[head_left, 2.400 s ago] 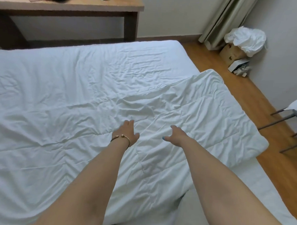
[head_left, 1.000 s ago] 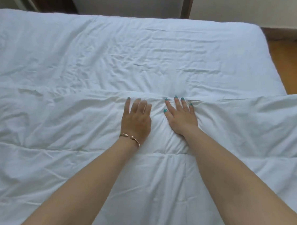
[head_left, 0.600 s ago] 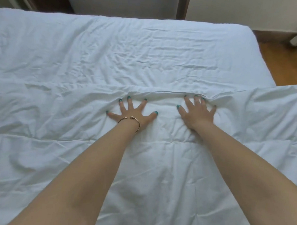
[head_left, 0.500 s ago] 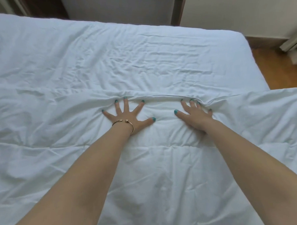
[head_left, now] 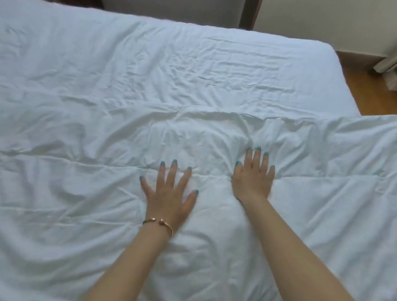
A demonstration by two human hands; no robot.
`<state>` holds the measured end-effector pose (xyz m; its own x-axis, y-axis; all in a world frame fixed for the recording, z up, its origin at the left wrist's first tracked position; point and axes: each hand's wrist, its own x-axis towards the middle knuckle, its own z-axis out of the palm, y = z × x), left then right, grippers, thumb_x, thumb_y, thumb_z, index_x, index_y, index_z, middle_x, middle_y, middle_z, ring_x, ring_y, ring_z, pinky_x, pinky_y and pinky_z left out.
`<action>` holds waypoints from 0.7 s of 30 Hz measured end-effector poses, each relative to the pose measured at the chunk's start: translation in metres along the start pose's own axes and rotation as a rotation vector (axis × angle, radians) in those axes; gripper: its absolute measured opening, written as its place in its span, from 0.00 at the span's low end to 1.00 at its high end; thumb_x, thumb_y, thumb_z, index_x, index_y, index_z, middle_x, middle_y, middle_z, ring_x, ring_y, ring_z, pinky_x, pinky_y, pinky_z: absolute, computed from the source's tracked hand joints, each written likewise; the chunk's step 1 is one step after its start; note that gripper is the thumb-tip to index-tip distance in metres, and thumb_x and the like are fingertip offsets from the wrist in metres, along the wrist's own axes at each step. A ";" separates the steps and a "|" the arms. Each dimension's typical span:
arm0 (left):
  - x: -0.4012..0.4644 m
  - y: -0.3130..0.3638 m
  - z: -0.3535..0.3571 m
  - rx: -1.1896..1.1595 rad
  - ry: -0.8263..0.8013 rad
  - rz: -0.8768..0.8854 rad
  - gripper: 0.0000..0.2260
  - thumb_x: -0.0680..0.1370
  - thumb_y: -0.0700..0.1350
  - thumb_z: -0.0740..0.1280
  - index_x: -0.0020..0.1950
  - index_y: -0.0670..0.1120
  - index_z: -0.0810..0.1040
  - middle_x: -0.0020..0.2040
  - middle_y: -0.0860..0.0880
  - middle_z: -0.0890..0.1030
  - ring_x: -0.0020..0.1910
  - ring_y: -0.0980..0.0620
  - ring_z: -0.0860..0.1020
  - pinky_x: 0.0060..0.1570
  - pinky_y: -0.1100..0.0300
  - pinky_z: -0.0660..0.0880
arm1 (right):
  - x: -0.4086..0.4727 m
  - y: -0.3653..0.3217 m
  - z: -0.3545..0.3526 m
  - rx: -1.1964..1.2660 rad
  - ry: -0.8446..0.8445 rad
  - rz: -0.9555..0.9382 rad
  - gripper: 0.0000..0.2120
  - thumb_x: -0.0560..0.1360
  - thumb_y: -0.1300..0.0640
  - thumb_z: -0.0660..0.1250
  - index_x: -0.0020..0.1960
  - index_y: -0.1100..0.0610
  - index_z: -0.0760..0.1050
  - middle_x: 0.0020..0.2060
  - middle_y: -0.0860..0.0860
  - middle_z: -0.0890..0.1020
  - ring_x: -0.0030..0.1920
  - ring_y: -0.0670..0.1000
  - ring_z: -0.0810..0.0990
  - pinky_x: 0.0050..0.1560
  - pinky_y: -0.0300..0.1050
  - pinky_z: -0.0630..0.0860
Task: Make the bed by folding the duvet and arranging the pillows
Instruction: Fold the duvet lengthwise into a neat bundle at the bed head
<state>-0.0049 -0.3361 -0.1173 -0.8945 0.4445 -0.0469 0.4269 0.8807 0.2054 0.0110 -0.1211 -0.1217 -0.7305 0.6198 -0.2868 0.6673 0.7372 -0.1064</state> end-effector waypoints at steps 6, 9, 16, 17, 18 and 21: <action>-0.145 0.003 0.009 -0.088 -0.155 -0.072 0.36 0.71 0.69 0.57 0.76 0.54 0.62 0.77 0.45 0.59 0.76 0.42 0.57 0.71 0.40 0.54 | -0.133 0.026 0.044 0.025 0.108 -0.105 0.31 0.78 0.42 0.42 0.79 0.50 0.52 0.78 0.51 0.54 0.78 0.54 0.51 0.75 0.57 0.50; -0.179 0.002 0.006 -0.133 -0.265 -0.008 0.38 0.70 0.68 0.60 0.75 0.52 0.64 0.77 0.44 0.60 0.75 0.43 0.59 0.70 0.41 0.56 | -0.174 0.029 0.054 0.028 0.054 -0.086 0.33 0.77 0.39 0.39 0.79 0.50 0.48 0.79 0.49 0.50 0.78 0.51 0.46 0.76 0.56 0.46; -0.194 -0.039 -0.003 0.040 -0.475 0.355 0.54 0.58 0.74 0.64 0.78 0.59 0.45 0.78 0.42 0.39 0.77 0.39 0.42 0.72 0.39 0.44 | -0.233 0.004 0.052 -0.080 -0.178 -0.005 0.39 0.69 0.25 0.37 0.75 0.37 0.31 0.77 0.45 0.36 0.77 0.54 0.35 0.71 0.64 0.37; -0.193 -0.043 -0.007 0.103 -0.526 0.418 0.54 0.61 0.74 0.64 0.76 0.61 0.35 0.75 0.43 0.29 0.75 0.39 0.32 0.71 0.38 0.37 | -0.245 0.000 0.051 -0.096 -0.214 0.006 0.37 0.69 0.26 0.37 0.74 0.35 0.31 0.77 0.45 0.36 0.77 0.56 0.34 0.71 0.66 0.39; -0.194 -0.046 -0.012 0.161 -0.589 0.459 0.53 0.64 0.72 0.64 0.73 0.62 0.28 0.72 0.45 0.23 0.72 0.40 0.26 0.69 0.36 0.32 | -0.258 -0.004 0.051 -0.105 -0.244 0.025 0.34 0.71 0.28 0.38 0.73 0.33 0.31 0.78 0.45 0.36 0.77 0.58 0.35 0.71 0.68 0.42; -0.197 -0.048 -0.032 0.233 -0.692 0.477 0.47 0.70 0.67 0.62 0.73 0.61 0.28 0.73 0.46 0.25 0.72 0.43 0.26 0.68 0.36 0.30 | -0.287 -0.021 0.039 -0.084 -0.377 0.083 0.31 0.78 0.35 0.50 0.75 0.33 0.36 0.78 0.44 0.37 0.77 0.62 0.39 0.72 0.66 0.51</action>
<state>0.1466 -0.4711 -0.0869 -0.3642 0.7075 -0.6056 0.8194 0.5525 0.1526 0.2120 -0.3251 -0.0740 -0.5593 0.5480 -0.6220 0.6963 0.7177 0.0061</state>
